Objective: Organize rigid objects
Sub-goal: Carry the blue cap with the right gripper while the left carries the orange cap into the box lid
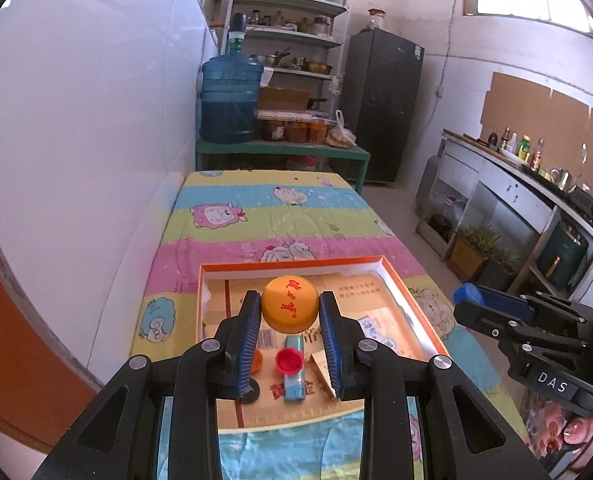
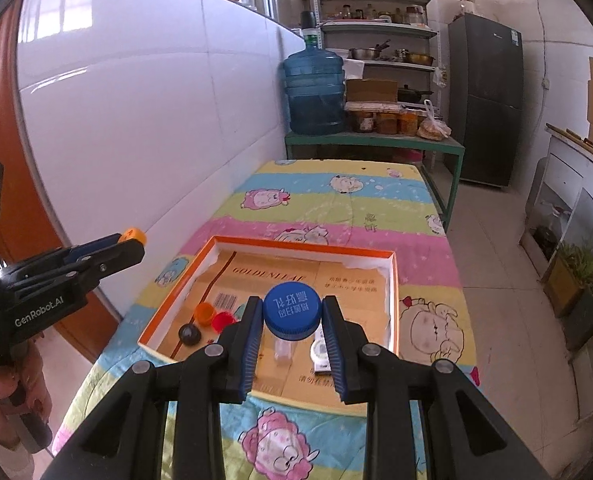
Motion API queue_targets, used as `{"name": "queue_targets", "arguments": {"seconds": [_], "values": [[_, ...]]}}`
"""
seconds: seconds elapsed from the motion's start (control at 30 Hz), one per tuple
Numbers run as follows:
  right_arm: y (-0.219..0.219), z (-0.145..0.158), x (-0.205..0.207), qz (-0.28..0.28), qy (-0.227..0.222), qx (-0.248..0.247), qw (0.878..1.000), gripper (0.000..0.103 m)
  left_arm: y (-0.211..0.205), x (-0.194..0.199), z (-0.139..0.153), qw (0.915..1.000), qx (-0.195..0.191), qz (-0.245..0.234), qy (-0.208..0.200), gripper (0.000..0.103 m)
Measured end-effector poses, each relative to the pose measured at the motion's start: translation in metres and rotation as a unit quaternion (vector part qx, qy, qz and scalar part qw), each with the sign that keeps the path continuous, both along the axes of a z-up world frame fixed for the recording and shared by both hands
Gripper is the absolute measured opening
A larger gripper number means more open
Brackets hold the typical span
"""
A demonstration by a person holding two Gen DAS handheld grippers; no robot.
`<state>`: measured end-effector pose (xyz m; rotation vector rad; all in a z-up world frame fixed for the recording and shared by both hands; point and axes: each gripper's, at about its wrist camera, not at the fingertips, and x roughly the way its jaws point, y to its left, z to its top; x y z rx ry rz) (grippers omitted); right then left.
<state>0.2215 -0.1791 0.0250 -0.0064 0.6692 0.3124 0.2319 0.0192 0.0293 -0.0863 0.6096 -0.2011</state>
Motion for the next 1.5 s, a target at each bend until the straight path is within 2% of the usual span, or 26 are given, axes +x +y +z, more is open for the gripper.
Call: {"name": "queue_targets", "arguments": {"seconds": [0.27,0.87,1.5], "values": [[-0.003,-0.011,0.024,-0.004,0.015,0.007,1.000,0.030,-0.003,0.027,-0.012,0.9999,-0.011,0.002,0.012,0.030],[-0.005,-0.061,0.095,-0.005,0.064,0.012,0.998,0.030,-0.014,0.102,-0.095,0.9965,0.002,0.021,0.081,0.031],[-0.011,-0.099,0.117,-0.003,0.102,0.011,0.995,0.030,-0.019,0.128,-0.134,0.9926,0.018,0.029,0.116,0.030]]}}
